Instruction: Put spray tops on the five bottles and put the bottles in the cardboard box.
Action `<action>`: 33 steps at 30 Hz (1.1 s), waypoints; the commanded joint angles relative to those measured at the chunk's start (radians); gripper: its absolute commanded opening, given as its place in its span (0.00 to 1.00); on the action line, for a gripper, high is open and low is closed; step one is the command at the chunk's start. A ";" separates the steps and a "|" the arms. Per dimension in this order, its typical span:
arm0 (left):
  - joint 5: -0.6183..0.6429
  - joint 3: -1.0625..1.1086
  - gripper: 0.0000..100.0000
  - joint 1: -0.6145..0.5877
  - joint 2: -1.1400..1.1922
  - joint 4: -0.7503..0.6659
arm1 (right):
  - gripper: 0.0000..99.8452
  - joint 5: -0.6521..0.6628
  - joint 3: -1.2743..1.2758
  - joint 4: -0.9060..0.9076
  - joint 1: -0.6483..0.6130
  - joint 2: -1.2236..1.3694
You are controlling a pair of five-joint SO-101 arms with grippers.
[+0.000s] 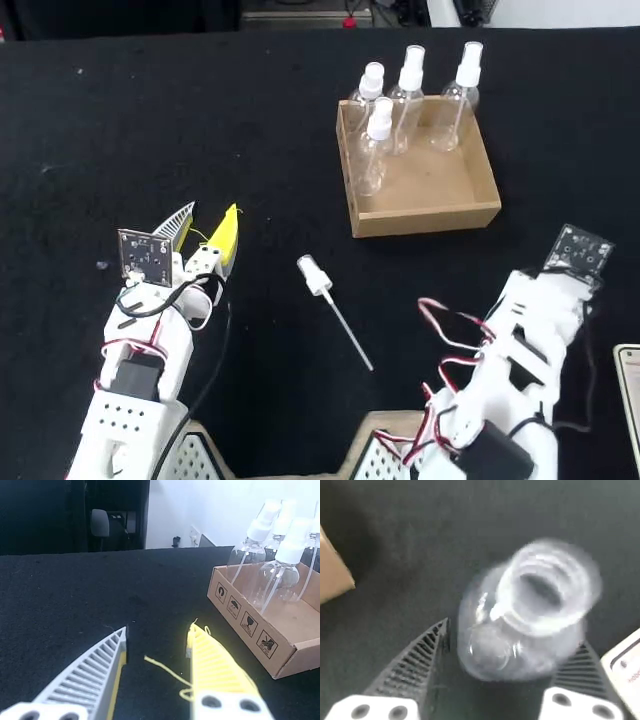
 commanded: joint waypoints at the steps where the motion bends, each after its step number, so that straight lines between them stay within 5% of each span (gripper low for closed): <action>1: -0.002 0.019 0.19 -0.004 -0.015 -0.026 | 0.31 -0.008 -0.074 0.035 -0.008 -0.007; 7: -0.003 0.019 0.19 -0.004 -0.015 -0.026 | 0.31 -0.008 -0.059 0.077 -0.008 -0.105; 25: -0.002 0.019 0.19 -0.002 -0.008 -0.015 | 0.31 0.002 -0.127 0.876 -0.008 -0.958; 33: -0.002 -0.173 0.19 0.139 -0.005 0.319 | 0.31 0.126 -0.200 1.195 -0.017 -1.204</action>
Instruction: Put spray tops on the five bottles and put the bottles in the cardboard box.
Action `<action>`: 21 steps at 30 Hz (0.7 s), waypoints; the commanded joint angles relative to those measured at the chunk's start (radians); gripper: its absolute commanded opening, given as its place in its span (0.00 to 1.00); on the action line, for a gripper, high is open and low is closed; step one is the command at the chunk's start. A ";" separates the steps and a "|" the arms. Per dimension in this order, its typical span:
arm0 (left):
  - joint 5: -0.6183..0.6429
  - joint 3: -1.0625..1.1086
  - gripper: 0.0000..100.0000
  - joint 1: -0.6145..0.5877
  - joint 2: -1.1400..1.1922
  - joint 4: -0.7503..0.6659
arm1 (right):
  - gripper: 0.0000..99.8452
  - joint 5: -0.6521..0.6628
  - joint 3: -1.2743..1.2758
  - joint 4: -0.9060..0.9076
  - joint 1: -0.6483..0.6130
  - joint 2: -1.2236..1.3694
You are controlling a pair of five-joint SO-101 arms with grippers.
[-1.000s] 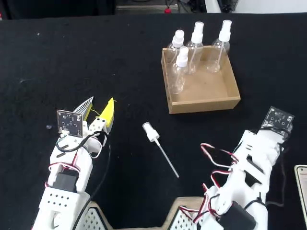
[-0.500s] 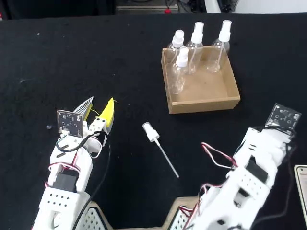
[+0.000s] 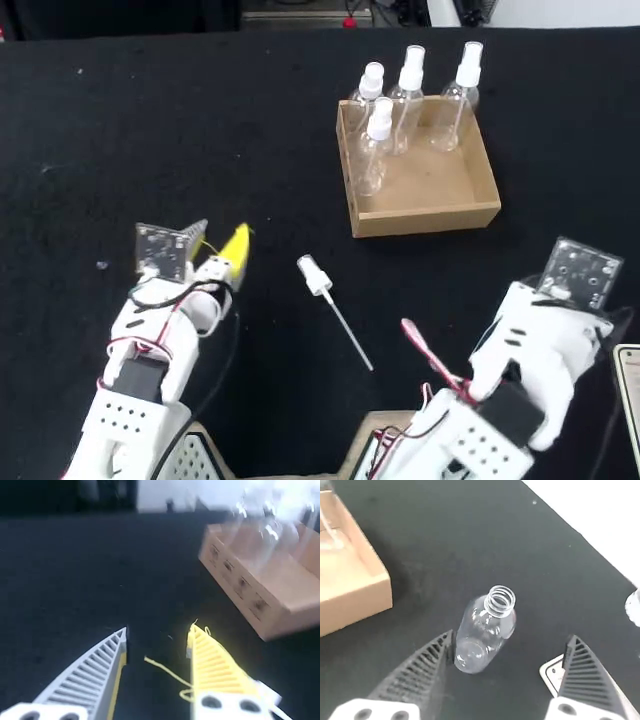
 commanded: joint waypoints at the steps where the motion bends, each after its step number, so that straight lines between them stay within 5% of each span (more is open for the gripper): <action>1: -0.003 -0.119 0.19 0.081 -0.003 0.117 | 0.31 0.054 -0.053 0.080 -0.017 -0.082; 7: -0.057 -0.157 0.19 0.199 0.083 0.153 | 0.31 0.103 0.044 0.184 -0.017 -0.159; 15: -0.049 -0.430 0.19 0.266 0.683 0.146 | 0.31 0.101 0.084 0.275 -0.017 -0.269; 21: 0.126 -0.545 0.19 0.325 0.898 0.146 | 0.31 0.101 0.124 0.273 -0.017 -0.271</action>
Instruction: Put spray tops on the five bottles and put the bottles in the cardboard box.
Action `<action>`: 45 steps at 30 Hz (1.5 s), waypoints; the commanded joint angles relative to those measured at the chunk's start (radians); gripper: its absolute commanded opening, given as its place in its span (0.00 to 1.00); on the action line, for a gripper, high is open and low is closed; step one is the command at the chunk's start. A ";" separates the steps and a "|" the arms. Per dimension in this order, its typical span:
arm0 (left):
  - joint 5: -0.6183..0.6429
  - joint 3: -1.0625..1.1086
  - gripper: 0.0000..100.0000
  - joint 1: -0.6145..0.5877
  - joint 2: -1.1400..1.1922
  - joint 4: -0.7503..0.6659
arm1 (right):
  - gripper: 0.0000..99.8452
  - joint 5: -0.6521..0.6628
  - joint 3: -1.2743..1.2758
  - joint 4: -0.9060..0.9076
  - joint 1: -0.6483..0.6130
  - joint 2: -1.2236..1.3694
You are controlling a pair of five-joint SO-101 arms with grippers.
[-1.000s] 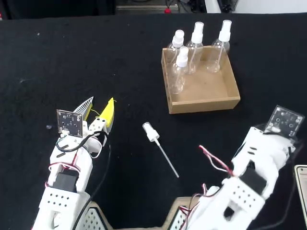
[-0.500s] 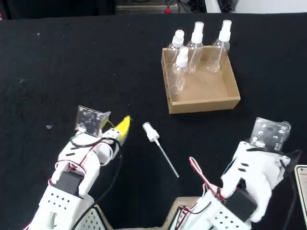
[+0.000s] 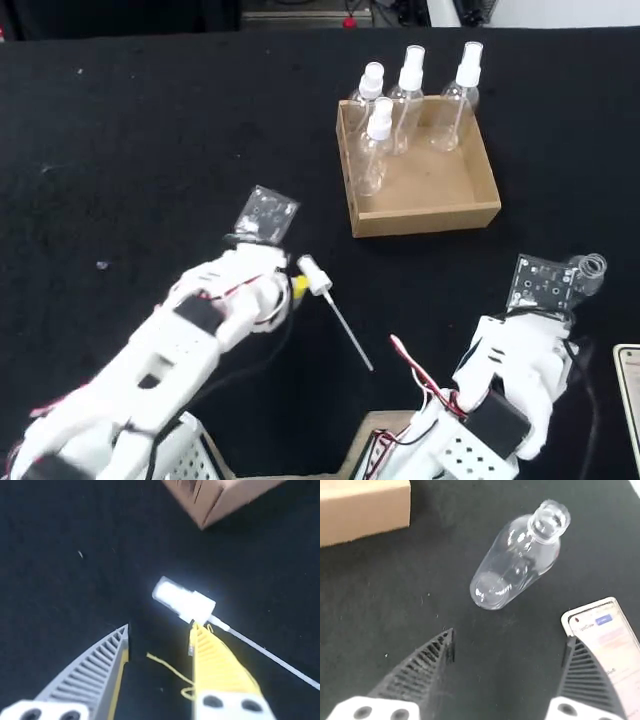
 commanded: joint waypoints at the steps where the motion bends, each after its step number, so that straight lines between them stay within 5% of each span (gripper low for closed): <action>1: 0.118 -0.093 0.19 0.061 0.049 -0.005 | 0.31 0.006 0.007 0.002 -0.017 -0.105; 9: 0.427 -0.082 0.22 0.099 0.043 -0.071 | 0.31 0.006 0.007 0.000 -0.017 -0.105; 19: 0.445 0.051 0.26 0.097 0.044 -0.356 | 0.31 0.006 0.007 0.000 -0.017 -0.105; 42: 0.525 -0.159 0.26 0.045 0.468 -0.353 | 0.31 0.006 0.008 0.002 -0.012 -0.105; 45: 0.525 -0.156 0.19 0.062 0.468 -0.345 | 0.31 0.006 0.008 0.002 -0.012 -0.105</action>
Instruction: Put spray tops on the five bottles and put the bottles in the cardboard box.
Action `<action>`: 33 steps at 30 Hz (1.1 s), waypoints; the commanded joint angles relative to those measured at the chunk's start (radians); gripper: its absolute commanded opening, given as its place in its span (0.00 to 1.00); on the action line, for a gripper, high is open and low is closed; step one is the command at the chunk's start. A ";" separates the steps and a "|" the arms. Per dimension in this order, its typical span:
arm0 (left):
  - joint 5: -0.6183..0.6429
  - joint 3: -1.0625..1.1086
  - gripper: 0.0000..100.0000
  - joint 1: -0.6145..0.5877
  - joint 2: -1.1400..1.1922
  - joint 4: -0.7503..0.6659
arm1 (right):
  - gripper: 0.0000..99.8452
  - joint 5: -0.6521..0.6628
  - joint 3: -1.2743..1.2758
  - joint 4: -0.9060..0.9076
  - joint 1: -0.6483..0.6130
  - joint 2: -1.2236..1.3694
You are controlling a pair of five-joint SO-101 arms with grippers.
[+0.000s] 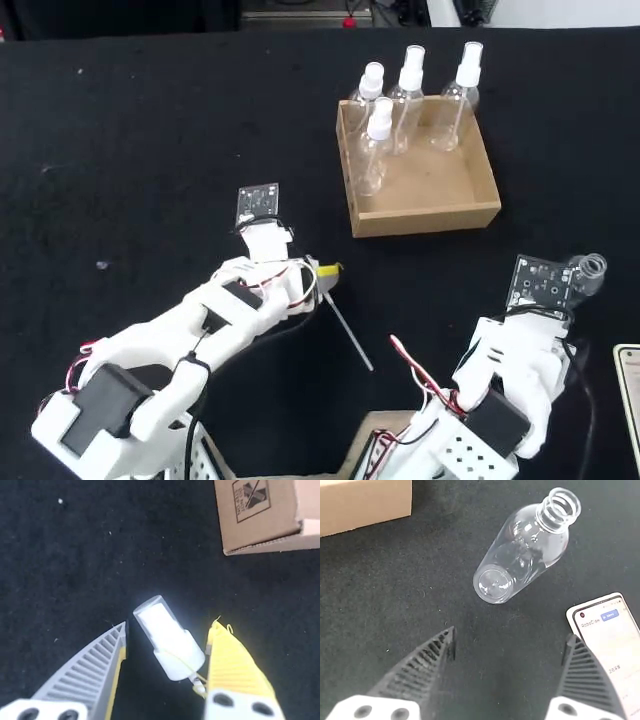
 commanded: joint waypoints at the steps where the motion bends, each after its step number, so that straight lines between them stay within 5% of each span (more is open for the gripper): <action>1: 0.005 -0.053 0.15 0.013 0.002 0.009 | 0.31 0.006 -0.005 0.002 -0.012 -0.105; 4: 0.005 -0.081 0.04 0.033 0.005 0.074 | 0.31 0.006 -0.005 0.002 -0.011 -0.105; 11: -0.021 -0.116 0.05 -0.005 -0.003 0.149 | 0.31 0.006 -0.007 0.002 -0.011 -0.105; 18: -0.414 -0.199 0.05 -0.122 -0.222 0.535 | 0.31 0.006 -0.007 0.002 -0.009 -0.105; 21: -0.614 -0.203 0.05 -0.191 -0.322 0.595 | 0.31 0.006 -0.007 0.002 -0.014 -0.105; 26: -0.740 -0.297 0.08 -0.329 -0.299 0.681 | 0.31 0.006 -0.010 0.002 -0.011 -0.105; 33: -0.931 -0.630 0.20 -0.392 -0.037 1.060 | 0.31 0.011 -0.013 0.002 -0.009 -0.105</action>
